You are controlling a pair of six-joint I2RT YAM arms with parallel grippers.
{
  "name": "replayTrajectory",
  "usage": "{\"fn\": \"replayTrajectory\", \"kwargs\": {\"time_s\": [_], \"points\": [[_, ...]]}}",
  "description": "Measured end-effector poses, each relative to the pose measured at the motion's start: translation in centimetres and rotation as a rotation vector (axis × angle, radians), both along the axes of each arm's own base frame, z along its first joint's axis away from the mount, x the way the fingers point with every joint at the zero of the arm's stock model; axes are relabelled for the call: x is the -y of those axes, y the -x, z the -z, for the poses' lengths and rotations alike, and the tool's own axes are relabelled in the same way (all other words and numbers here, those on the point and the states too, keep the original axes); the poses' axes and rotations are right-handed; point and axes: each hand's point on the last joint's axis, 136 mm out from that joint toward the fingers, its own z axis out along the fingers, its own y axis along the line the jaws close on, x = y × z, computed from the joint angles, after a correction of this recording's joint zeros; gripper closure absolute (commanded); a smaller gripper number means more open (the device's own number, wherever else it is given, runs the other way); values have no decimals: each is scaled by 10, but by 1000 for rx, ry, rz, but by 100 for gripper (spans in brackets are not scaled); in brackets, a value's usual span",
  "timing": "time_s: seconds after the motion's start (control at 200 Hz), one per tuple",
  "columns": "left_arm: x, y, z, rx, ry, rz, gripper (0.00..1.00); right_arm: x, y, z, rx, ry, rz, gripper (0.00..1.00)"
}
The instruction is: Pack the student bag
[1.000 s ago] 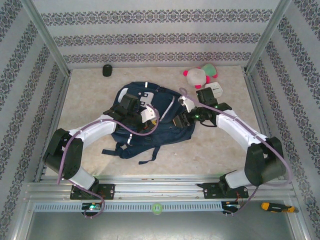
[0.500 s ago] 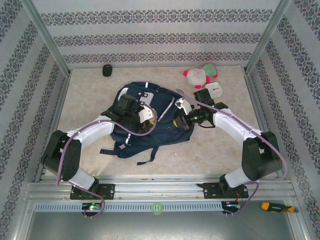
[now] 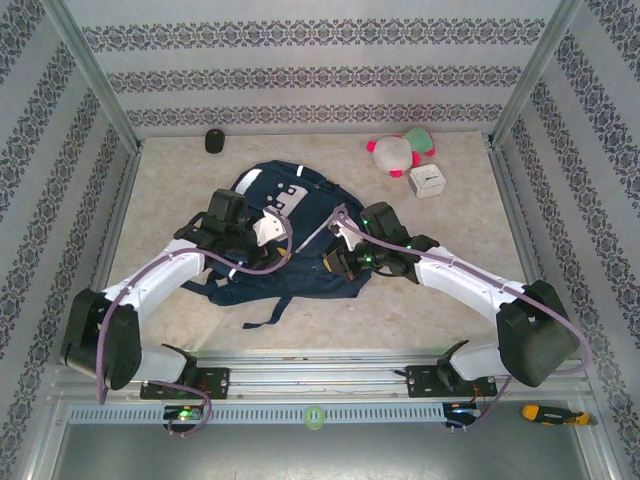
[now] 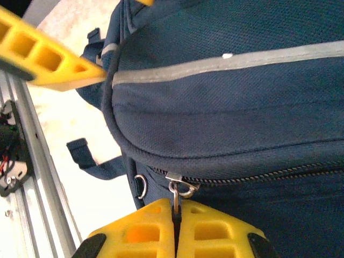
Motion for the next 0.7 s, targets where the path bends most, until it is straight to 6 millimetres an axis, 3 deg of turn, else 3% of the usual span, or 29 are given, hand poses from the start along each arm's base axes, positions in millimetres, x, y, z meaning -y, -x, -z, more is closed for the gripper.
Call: {"fn": "replayTrajectory", "kwargs": {"time_s": [0.135,0.235,0.35,0.435,0.575,0.7], "points": [[29,18,-21,81,-1,92,36,1,-2,1,-6,5,21,100],[47,25,-21,97,-11,143,38,1,-3,2,-9,9,30,100],[60,17,-7,80,-43,160,54,2,-4,2,-7,14,36,100],[62,6,6,68,-72,150,61,3,-3,4,-11,20,38,100],[65,7,15,62,-89,168,96,7,-5,7,-11,43,57,100],[66,9,14,73,-89,181,100,14,-13,11,9,81,106,100]]}}
